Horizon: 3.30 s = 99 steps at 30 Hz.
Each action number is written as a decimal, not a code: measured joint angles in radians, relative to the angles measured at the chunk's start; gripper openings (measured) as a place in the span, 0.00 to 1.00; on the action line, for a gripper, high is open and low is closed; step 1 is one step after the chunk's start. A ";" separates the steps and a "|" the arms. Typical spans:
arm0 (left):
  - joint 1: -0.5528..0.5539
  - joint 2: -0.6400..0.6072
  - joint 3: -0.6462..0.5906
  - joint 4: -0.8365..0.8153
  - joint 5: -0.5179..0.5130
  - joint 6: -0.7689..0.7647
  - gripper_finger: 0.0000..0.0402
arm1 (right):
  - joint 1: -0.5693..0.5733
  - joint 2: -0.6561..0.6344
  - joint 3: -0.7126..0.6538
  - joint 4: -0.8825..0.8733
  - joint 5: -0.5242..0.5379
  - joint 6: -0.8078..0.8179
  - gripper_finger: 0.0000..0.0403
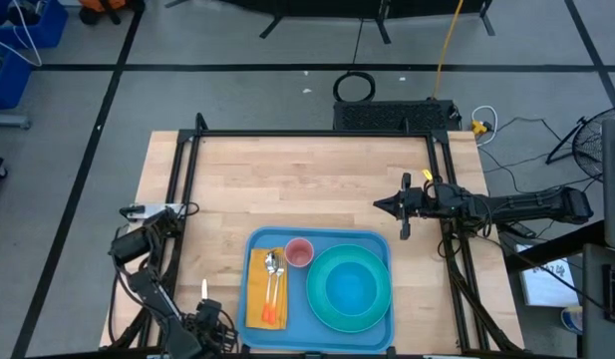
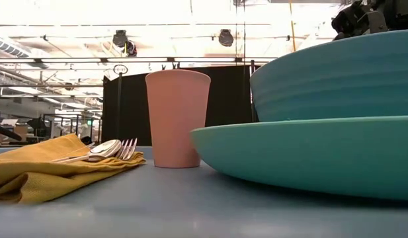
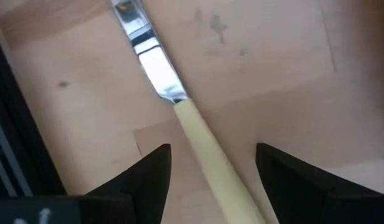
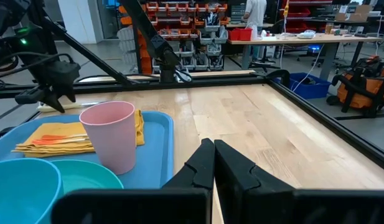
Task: Set up tray
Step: Put the yellow knife on the yellow napkin
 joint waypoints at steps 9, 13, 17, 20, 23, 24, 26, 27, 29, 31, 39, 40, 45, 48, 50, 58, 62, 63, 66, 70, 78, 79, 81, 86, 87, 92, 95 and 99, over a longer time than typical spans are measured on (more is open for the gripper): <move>0.030 0.001 0.009 -0.029 -0.019 -0.019 0.59 | 0.000 0.000 0.000 -0.001 -0.002 -0.016 0.00; 0.036 0.001 0.009 -0.029 -0.037 -0.032 0.59 | 0.000 0.000 0.000 -0.007 -0.002 -0.031 0.00; 0.036 0.006 0.010 -0.034 -0.059 -0.031 0.59 | 0.000 0.000 0.000 -0.016 -0.002 -0.049 0.00; 0.049 0.008 0.010 -0.055 -0.107 -0.012 0.59 | 0.000 0.000 0.000 -0.018 -0.002 -0.052 0.00; 0.068 -0.003 0.008 -0.063 -0.155 0.009 0.59 | 0.000 0.000 0.000 -0.013 -0.002 -0.052 0.00; 0.074 -0.011 0.008 -0.066 -0.159 0.019 0.59 | 0.000 0.000 0.000 -0.013 -0.002 -0.052 0.00; 0.077 -0.032 0.008 -0.083 -0.180 0.044 0.60 | 0.000 0.000 0.000 -0.010 -0.002 -0.050 0.00; 0.079 -0.047 0.008 -0.097 -0.186 0.059 0.60 | 0.000 0.000 0.000 -0.005 -0.002 -0.049 0.00; 0.080 -0.084 0.008 -0.126 -0.219 0.081 0.60 | 0.000 0.000 0.000 0.005 -0.002 -0.049 0.00; 0.080 -0.132 0.008 -0.172 -0.294 0.096 0.60 | 0.000 0.000 0.000 0.009 -0.002 -0.049 0.00; -0.045 -0.316 -0.025 -0.365 -0.391 0.006 0.60 | 0.000 0.000 0.000 0.009 -0.002 -0.051 0.00; -0.053 -0.334 -0.050 -0.360 -0.366 -0.001 0.60 | 0.000 0.000 0.000 0.009 -0.002 -0.051 0.00; -0.056 -0.416 -0.206 -0.238 -0.306 -0.008 0.60 | 0.000 0.000 0.000 0.007 -0.001 -0.051 0.00; -0.066 -0.468 -0.304 -0.197 -0.312 -0.009 0.60 | 0.000 0.000 0.000 -0.005 -0.001 -0.049 0.00; -0.067 -0.499 -0.363 -0.173 -0.337 0.004 0.60 | 0.000 0.000 0.000 -0.006 -0.001 -0.048 0.00; 0.066 -0.772 -0.611 0.080 -0.565 0.181 0.59 | 0.000 0.000 0.000 -0.005 0.000 -0.048 0.00; 0.196 -0.964 -0.746 0.232 -0.570 0.398 0.59 | 0.000 0.000 0.000 -0.004 0.000 -0.050 0.00; 0.237 -1.001 -0.768 0.259 -0.569 0.482 0.59 | 0.000 0.000 0.000 -0.004 0.000 -0.051 0.00; 0.354 -1.093 -0.780 0.341 -0.584 0.781 0.59 | 0.000 0.000 0.000 -0.002 0.001 -0.059 0.00; 0.459 -1.198 -0.724 0.242 -0.622 0.922 0.59 | 0.000 0.000 0.000 -0.002 0.001 -0.073 0.00; 0.366 -1.422 -0.735 -0.081 -0.626 0.571 0.59 | 0.000 0.000 0.000 0.014 0.002 -0.140 0.00; 0.345 -1.420 -0.735 -0.072 -0.624 0.548 0.59 | -0.001 0.000 0.000 0.020 0.002 -0.144 0.00; 0.304 -1.404 -0.735 -0.047 -0.595 0.491 0.59 | -0.001 0.000 0.000 0.033 0.002 -0.160 0.00; 0.202 -1.289 -0.755 0.069 -0.414 0.308 0.59 | -0.001 0.000 0.000 0.038 0.001 -0.162 0.00; 0.183 -1.252 -0.755 0.101 -0.381 0.269 0.59 | -0.001 0.000 0.000 0.028 0.002 -0.161 0.00; 0.068 -1.029 -0.755 0.300 -0.275 0.087 0.59 | -0.001 0.000 0.000 -0.038 0.001 -0.126 0.00; 0.023 -0.891 -0.755 0.492 -0.261 0.032 0.59 | -0.001 0.000 0.000 -0.058 0.001 -0.102 0.00; 0.006 -0.734 -0.754 0.777 -0.227 0.035 0.59 | -0.001 0.000 0.000 -0.047 0.001 -0.086 0.00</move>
